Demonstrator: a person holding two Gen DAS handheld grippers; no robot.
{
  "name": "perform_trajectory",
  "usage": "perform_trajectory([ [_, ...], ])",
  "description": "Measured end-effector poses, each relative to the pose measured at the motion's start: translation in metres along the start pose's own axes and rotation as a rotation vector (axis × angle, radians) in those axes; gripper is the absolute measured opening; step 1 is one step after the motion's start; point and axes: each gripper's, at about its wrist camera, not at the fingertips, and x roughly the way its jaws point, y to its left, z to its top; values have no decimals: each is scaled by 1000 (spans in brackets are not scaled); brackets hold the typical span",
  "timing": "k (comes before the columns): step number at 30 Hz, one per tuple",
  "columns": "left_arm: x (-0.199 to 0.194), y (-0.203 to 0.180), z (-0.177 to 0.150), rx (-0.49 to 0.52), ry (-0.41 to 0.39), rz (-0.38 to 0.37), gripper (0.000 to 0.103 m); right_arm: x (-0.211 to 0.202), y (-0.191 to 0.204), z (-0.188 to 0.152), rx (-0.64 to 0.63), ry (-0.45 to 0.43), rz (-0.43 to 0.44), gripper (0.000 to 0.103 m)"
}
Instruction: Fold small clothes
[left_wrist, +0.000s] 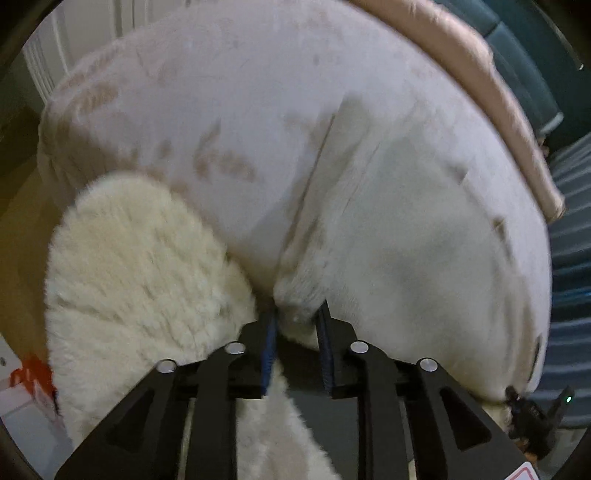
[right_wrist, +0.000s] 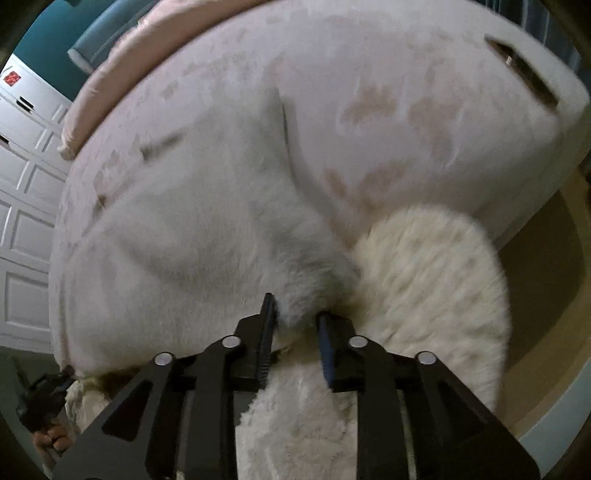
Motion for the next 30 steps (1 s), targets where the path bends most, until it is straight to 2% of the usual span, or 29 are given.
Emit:
perform_trajectory([
  [1, -13, -3, 8, -5, -47, -16, 38, -12, 0, 7, 0, -41, 6, 28],
  [2, -24, -6, 15, -9, -97, -33, 44, -17, -1, 12, -1, -70, 4, 46],
  [3, -35, -11, 25, -13, -155, -51, 58, -24, 1, 19, -6, -117, -8, 57],
  [4, -40, -17, 34, -10, -188, -65, 66, -29, 3, 27, -17, -167, -17, 67],
  [5, -41, -22, 43, -1, -211, -80, 67, -34, 10, 40, -40, -217, -28, 66],
  [7, -33, -42, 70, 31, -217, -89, 67, -30, 21, 62, -62, -241, -11, 67],
  [10, -8, -64, 96, 83, -202, -93, 71, -14, 45, 94, -117, -268, 30, 76],
  [12, 20, -75, 108, 95, -170, -75, 71, 10, 56, 111, -148, -246, 20, 76],
  [15, 69, -84, 121, 85, -65, -53, 71, 57, 65, 125, -135, -182, -11, 76],
  [16, 80, -83, 121, 85, -43, -60, 67, 70, 70, 128, -121, -163, -22, 71],
  [17, 92, -83, 119, 95, -39, -39, 58, 86, 68, 129, -99, -123, -38, 41],
  [18, 96, -84, 118, 118, -45, -13, 33, 94, 69, 128, -90, -90, -41, 28],
  [19, 95, -86, 118, 149, -54, -1, 7, 92, 69, 128, -82, -93, -36, 15],
  [21, 73, -91, 121, 171, -101, -46, 6, 58, 74, 128, -77, -186, 70, 13],
  [24, 17, -99, 124, 208, -236, -130, 6, -1, 75, 123, -83, -345, 228, 11],
  [25, 7, -102, 126, 207, -260, -136, 6, -9, 73, 121, -84, -373, 238, 11],
  [27, 9, -98, 134, 190, -267, -117, 6, 1, 65, 126, -70, -366, 189, 11],
  [29, 46, -91, 141, 196, -216, -26, 6, 47, 50, 138, -37, -260, 90, 10],
  [30, 73, -85, 142, 198, -162, 28, 6, 70, 42, 143, -14, -196, 47, 10],
])
